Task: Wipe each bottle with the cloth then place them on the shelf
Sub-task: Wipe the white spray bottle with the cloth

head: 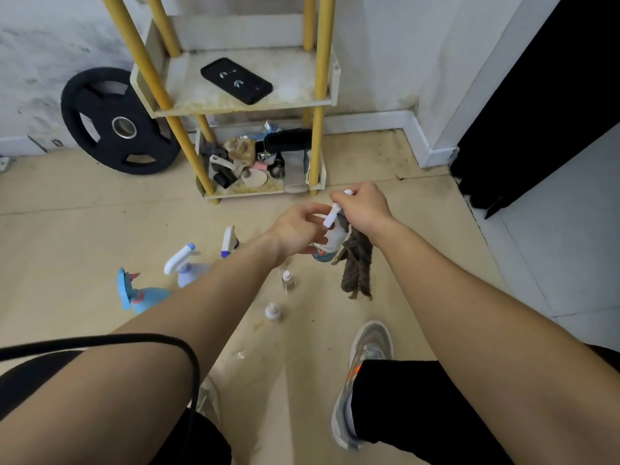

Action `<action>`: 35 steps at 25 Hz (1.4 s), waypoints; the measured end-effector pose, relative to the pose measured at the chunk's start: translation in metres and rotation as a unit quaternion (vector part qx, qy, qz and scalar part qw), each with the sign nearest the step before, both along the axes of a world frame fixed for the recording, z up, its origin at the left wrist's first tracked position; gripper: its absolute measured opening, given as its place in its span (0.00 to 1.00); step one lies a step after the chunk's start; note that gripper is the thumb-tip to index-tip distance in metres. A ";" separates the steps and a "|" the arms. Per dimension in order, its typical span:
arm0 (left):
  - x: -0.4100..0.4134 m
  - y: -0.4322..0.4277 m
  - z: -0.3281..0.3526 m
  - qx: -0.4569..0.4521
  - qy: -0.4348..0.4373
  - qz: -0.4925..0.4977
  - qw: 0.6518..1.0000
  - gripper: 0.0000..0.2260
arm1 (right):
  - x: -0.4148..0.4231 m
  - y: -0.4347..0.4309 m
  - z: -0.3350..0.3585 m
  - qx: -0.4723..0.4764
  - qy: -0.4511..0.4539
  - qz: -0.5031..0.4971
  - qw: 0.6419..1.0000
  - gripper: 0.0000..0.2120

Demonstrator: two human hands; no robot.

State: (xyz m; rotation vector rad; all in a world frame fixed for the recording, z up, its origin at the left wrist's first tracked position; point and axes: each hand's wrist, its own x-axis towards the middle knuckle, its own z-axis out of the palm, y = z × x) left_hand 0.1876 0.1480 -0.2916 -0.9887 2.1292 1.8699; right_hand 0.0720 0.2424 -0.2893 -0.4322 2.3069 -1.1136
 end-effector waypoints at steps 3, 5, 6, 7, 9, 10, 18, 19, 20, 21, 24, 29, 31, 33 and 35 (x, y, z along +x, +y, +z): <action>-0.012 -0.005 -0.036 -0.001 -0.027 -0.003 1.000 0.19 | -0.008 -0.010 -0.045 0.015 -0.022 -0.012 1.000 0.14; -0.019 -0.009 -0.058 0.013 -0.041 0.007 0.999 0.18 | -0.014 -0.016 -0.072 0.024 -0.033 -0.020 0.999 0.15; -0.022 -0.011 -0.068 0.022 -0.046 0.015 0.999 0.18 | -0.016 -0.017 -0.083 0.030 -0.039 -0.019 0.999 0.17; -0.023 -0.012 -0.077 0.031 -0.051 0.021 0.998 0.18 | -0.018 -0.018 -0.091 0.032 -0.042 -0.015 0.998 0.19; -0.025 -0.014 -0.095 0.047 -0.061 0.023 0.997 0.18 | -0.021 -0.020 -0.108 0.039 -0.046 -0.002 0.998 0.20; -0.025 -0.015 -0.103 0.055 -0.065 0.023 0.996 0.18 | -0.021 -0.020 -0.115 0.045 -0.045 0.003 0.998 0.19; -0.019 -0.023 -0.121 0.078 -0.075 0.038 0.993 0.16 | -0.008 -0.017 -0.128 0.035 -0.061 -0.029 0.997 0.17; -0.017 -0.022 -0.119 0.075 -0.074 0.043 0.994 0.16 | -0.005 -0.014 -0.128 0.041 -0.067 -0.048 0.996 0.24; -0.013 -0.021 -0.117 0.065 -0.076 0.054 0.993 0.16 | -0.002 -0.009 -0.127 0.047 -0.075 -0.069 0.994 0.27; -0.008 -0.020 -0.115 0.049 -0.083 0.068 0.993 0.15 | 0.002 -0.003 -0.124 0.049 -0.080 -0.089 0.992 0.26; 0.013 -0.014 -0.107 -0.039 -0.138 0.056 0.988 0.13 | 0.012 0.015 -0.109 0.032 -0.124 -0.156 0.979 0.20; 0.063 0.028 -0.060 -0.063 -0.144 -0.193 0.969 0.32 | 0.045 0.032 -0.042 -0.119 -0.321 -0.198 0.918 0.18; 0.078 0.043 -0.051 0.014 -0.089 -0.135 0.987 0.23 | 0.056 0.032 -0.015 -0.180 -0.358 -0.199 0.894 0.19; 0.089 0.044 -0.042 0.044 -0.034 -0.026 0.998 0.09 | 0.066 0.035 0.001 -0.187 -0.310 -0.186 0.913 0.16; 0.098 0.034 -0.034 0.070 0.003 0.065 0.995 0.08 | 0.080 0.040 0.005 -0.149 -0.229 -0.115 0.955 0.13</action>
